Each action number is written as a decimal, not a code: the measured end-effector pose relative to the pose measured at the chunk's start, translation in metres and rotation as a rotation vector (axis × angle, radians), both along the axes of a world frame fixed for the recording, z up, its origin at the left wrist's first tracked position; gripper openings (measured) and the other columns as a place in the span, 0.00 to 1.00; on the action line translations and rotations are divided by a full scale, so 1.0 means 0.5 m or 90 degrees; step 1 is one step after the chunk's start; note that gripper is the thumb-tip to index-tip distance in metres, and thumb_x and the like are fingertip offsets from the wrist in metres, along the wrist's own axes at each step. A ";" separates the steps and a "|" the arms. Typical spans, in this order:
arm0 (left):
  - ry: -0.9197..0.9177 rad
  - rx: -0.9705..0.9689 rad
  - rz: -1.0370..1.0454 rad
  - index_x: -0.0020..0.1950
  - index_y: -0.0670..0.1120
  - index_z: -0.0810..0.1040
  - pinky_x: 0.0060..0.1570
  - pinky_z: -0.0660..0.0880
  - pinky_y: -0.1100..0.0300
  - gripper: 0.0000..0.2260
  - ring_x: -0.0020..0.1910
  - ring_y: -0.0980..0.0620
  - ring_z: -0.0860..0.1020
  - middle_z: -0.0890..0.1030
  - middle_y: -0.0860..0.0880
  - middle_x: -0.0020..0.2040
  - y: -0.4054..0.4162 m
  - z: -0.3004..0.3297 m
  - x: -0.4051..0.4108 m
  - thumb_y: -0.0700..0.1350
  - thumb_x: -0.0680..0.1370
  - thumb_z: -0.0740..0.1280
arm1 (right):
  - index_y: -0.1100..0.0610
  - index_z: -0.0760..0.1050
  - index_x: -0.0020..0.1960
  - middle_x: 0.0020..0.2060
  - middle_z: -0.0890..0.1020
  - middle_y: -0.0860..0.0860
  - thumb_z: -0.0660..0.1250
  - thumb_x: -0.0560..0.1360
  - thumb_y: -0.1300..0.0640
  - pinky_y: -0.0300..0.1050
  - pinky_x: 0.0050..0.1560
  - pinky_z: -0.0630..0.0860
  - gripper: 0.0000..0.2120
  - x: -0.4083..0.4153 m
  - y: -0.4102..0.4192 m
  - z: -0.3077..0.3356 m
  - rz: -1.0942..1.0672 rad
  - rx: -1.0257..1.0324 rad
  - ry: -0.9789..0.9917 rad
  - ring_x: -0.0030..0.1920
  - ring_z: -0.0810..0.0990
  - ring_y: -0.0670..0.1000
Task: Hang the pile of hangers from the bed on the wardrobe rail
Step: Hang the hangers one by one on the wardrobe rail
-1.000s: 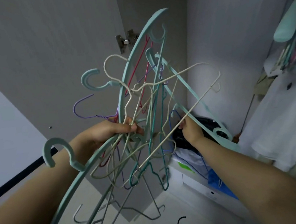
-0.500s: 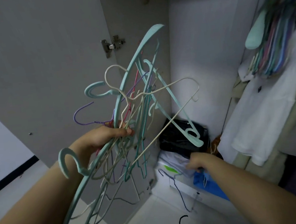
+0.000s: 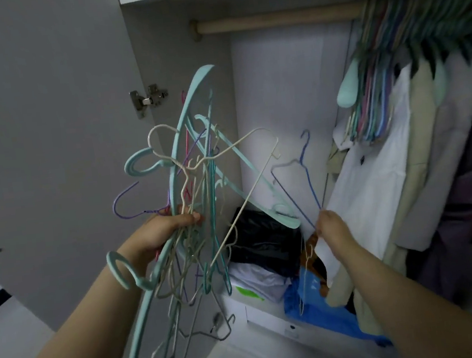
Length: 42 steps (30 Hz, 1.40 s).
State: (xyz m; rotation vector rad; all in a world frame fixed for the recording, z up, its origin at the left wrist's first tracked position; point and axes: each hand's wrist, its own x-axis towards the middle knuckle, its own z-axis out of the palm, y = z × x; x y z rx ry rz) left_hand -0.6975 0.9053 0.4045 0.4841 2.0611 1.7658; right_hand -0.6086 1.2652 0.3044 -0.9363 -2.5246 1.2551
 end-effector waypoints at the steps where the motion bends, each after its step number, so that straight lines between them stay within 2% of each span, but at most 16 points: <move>1: -0.002 0.006 0.009 0.51 0.37 0.83 0.40 0.79 0.63 0.07 0.44 0.49 0.84 0.85 0.44 0.46 0.009 0.008 0.001 0.36 0.77 0.68 | 0.50 0.67 0.39 0.41 0.73 0.53 0.52 0.79 0.55 0.48 0.50 0.70 0.11 -0.008 -0.005 0.042 -0.039 -0.040 0.102 0.47 0.74 0.55; 4: -0.011 0.036 0.025 0.52 0.36 0.82 0.38 0.80 0.60 0.09 0.42 0.47 0.84 0.85 0.41 0.47 0.037 0.031 0.000 0.38 0.74 0.71 | 0.56 0.66 0.43 0.33 0.70 0.50 0.50 0.82 0.54 0.44 0.42 0.64 0.13 -0.016 -0.045 0.176 -0.059 -0.011 0.262 0.37 0.70 0.53; 7: -0.009 0.053 0.039 0.53 0.33 0.81 0.46 0.80 0.50 0.18 0.45 0.40 0.81 0.83 0.36 0.48 0.063 0.049 -0.006 0.41 0.67 0.75 | 0.59 0.65 0.47 0.31 0.68 0.49 0.50 0.83 0.54 0.44 0.37 0.62 0.11 -0.033 -0.081 0.253 -0.023 0.086 0.346 0.32 0.67 0.50; 9: 0.006 0.050 0.051 0.52 0.33 0.81 0.49 0.78 0.47 0.14 0.44 0.40 0.80 0.82 0.36 0.46 0.078 0.062 -0.013 0.39 0.70 0.74 | 0.60 0.65 0.47 0.30 0.67 0.49 0.49 0.83 0.55 0.45 0.36 0.62 0.12 -0.055 -0.091 0.308 -0.037 0.101 0.411 0.32 0.67 0.52; 12: 0.033 0.033 0.064 0.51 0.35 0.82 0.50 0.76 0.47 0.07 0.43 0.43 0.80 0.82 0.39 0.43 0.092 0.079 -0.022 0.37 0.74 0.71 | 0.67 0.68 0.53 0.33 0.71 0.52 0.48 0.84 0.55 0.44 0.37 0.62 0.16 -0.092 -0.094 0.392 -0.075 0.082 0.446 0.39 0.72 0.56; 15: 0.038 0.026 0.065 0.50 0.34 0.82 0.48 0.76 0.48 0.09 0.42 0.43 0.80 0.82 0.40 0.42 0.096 0.093 -0.026 0.38 0.74 0.72 | 0.72 0.67 0.59 0.45 0.77 0.66 0.48 0.84 0.57 0.44 0.39 0.63 0.19 -0.123 -0.069 0.447 -0.112 0.076 0.423 0.51 0.77 0.64; 17: 0.044 0.025 0.061 0.50 0.35 0.82 0.48 0.77 0.48 0.08 0.42 0.43 0.80 0.82 0.40 0.42 0.097 0.099 -0.025 0.38 0.74 0.72 | 0.73 0.67 0.61 0.56 0.76 0.68 0.49 0.83 0.58 0.46 0.46 0.67 0.18 -0.138 -0.041 0.456 -0.136 0.056 0.380 0.58 0.75 0.64; 20: 0.046 0.027 0.057 0.50 0.35 0.82 0.49 0.77 0.48 0.07 0.42 0.43 0.80 0.82 0.40 0.43 0.098 0.104 -0.020 0.37 0.74 0.71 | 0.70 0.69 0.63 0.61 0.75 0.65 0.50 0.82 0.59 0.48 0.58 0.71 0.17 -0.147 -0.009 0.454 -0.142 0.007 0.331 0.61 0.74 0.62; 26: 0.024 0.060 0.016 0.52 0.35 0.82 0.45 0.81 0.57 0.15 0.46 0.44 0.82 0.84 0.39 0.49 0.083 0.097 -0.011 0.40 0.68 0.74 | 0.68 0.69 0.64 0.61 0.74 0.64 0.51 0.80 0.62 0.48 0.58 0.70 0.17 -0.117 0.014 0.415 -0.239 -0.027 0.377 0.61 0.74 0.61; 29: 0.019 0.060 -0.003 0.54 0.35 0.83 0.51 0.80 0.57 0.10 0.51 0.44 0.83 0.84 0.41 0.52 0.070 0.084 -0.013 0.38 0.74 0.70 | 0.68 0.65 0.67 0.63 0.74 0.62 0.50 0.83 0.58 0.43 0.58 0.68 0.17 -0.112 0.011 0.367 -0.267 -0.075 0.469 0.59 0.74 0.56; 31: 0.017 0.056 -0.024 0.52 0.38 0.84 0.54 0.79 0.55 0.11 0.54 0.43 0.82 0.84 0.41 0.53 0.057 0.072 -0.018 0.41 0.73 0.72 | 0.66 0.59 0.72 0.69 0.67 0.60 0.53 0.82 0.57 0.44 0.64 0.64 0.21 -0.097 -0.004 0.320 -0.284 0.005 0.495 0.67 0.68 0.57; 33: 0.027 0.042 -0.055 0.50 0.41 0.86 0.54 0.79 0.56 0.20 0.54 0.46 0.83 0.85 0.43 0.53 0.046 0.062 -0.018 0.52 0.63 0.79 | 0.64 0.54 0.75 0.73 0.61 0.60 0.56 0.81 0.54 0.50 0.70 0.60 0.27 -0.073 -0.028 0.261 -0.287 0.106 0.498 0.72 0.61 0.58; 36: 0.027 0.018 -0.082 0.51 0.42 0.86 0.57 0.76 0.54 0.32 0.55 0.46 0.82 0.84 0.43 0.54 0.034 0.044 -0.020 0.60 0.54 0.81 | 0.62 0.55 0.75 0.73 0.61 0.59 0.59 0.78 0.44 0.55 0.71 0.61 0.33 -0.048 -0.066 0.165 -0.164 0.208 0.402 0.72 0.63 0.59; 39: 0.012 -0.002 -0.096 0.53 0.41 0.85 0.55 0.76 0.59 0.30 0.55 0.47 0.82 0.84 0.43 0.55 0.027 0.032 -0.017 0.57 0.57 0.80 | 0.57 0.59 0.74 0.71 0.67 0.55 0.62 0.74 0.36 0.53 0.69 0.63 0.37 -0.044 -0.079 0.104 0.003 0.241 0.216 0.69 0.67 0.57; 41: 0.013 -0.005 -0.108 0.52 0.41 0.85 0.50 0.77 0.64 0.31 0.54 0.49 0.83 0.84 0.43 0.54 0.022 0.023 -0.013 0.59 0.55 0.81 | 0.53 0.68 0.67 0.59 0.78 0.50 0.60 0.75 0.35 0.49 0.61 0.72 0.29 -0.038 -0.083 0.092 0.142 0.174 0.109 0.59 0.77 0.53; 42: 0.011 -0.004 -0.115 0.51 0.41 0.86 0.49 0.77 0.65 0.33 0.54 0.49 0.83 0.84 0.44 0.54 0.019 0.018 -0.009 0.61 0.54 0.81 | 0.53 0.73 0.58 0.50 0.81 0.48 0.59 0.76 0.36 0.48 0.55 0.75 0.23 -0.037 -0.084 0.087 0.173 0.141 0.097 0.52 0.80 0.53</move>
